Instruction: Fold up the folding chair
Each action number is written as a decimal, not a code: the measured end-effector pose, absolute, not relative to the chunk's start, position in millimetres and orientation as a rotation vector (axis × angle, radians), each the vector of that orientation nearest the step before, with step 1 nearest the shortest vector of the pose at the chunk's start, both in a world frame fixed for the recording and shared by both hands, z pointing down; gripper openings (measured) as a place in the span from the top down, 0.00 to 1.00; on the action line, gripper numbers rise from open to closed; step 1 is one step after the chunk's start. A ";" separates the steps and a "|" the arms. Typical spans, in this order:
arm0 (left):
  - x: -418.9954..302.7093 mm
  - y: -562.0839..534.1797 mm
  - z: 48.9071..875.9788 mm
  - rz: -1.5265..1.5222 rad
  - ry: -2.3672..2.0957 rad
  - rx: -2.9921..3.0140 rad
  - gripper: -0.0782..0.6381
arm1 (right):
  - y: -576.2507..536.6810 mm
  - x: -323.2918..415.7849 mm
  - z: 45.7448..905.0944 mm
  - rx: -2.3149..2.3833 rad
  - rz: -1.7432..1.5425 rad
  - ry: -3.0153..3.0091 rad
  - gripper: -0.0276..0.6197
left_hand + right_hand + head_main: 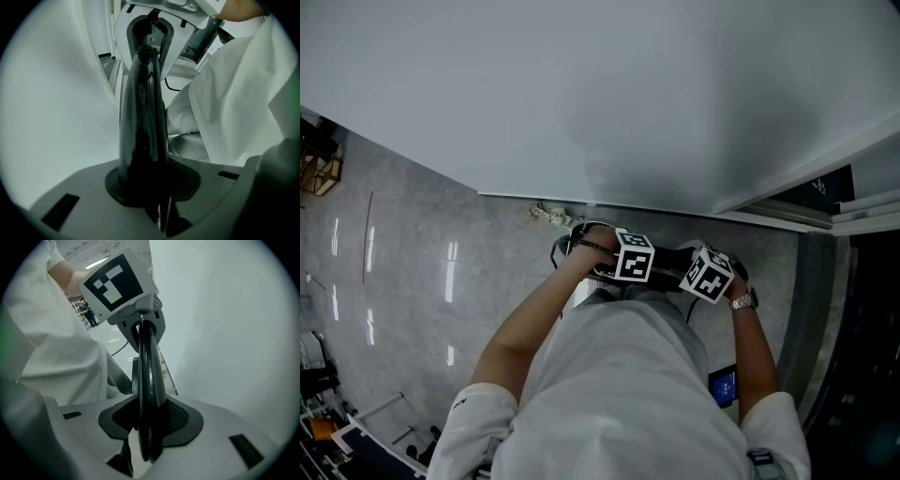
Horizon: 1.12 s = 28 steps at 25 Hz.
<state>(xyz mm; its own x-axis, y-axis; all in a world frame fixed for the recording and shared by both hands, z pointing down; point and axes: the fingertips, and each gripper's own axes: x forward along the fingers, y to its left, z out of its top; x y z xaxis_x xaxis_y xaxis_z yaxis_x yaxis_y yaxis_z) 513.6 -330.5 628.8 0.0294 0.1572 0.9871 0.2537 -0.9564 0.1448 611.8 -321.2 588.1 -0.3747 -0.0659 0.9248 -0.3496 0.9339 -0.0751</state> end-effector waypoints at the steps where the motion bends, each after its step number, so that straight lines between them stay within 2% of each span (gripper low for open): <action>1: 511.1 -331.7 627.9 -2.089 -0.424 -2.207 0.80 | -323.5 609.1 587.2 0.303 0.301 -1.940 0.76; 7: 511.4 -350.9 629.8 -2.057 -0.344 -2.215 0.77 | -342.9 607.6 588.4 0.339 0.322 -1.896 0.75; 28: 536.6 -443.3 617.2 -2.033 -0.193 -2.242 0.77 | -450.1 632.2 578.1 0.423 0.189 -1.880 0.70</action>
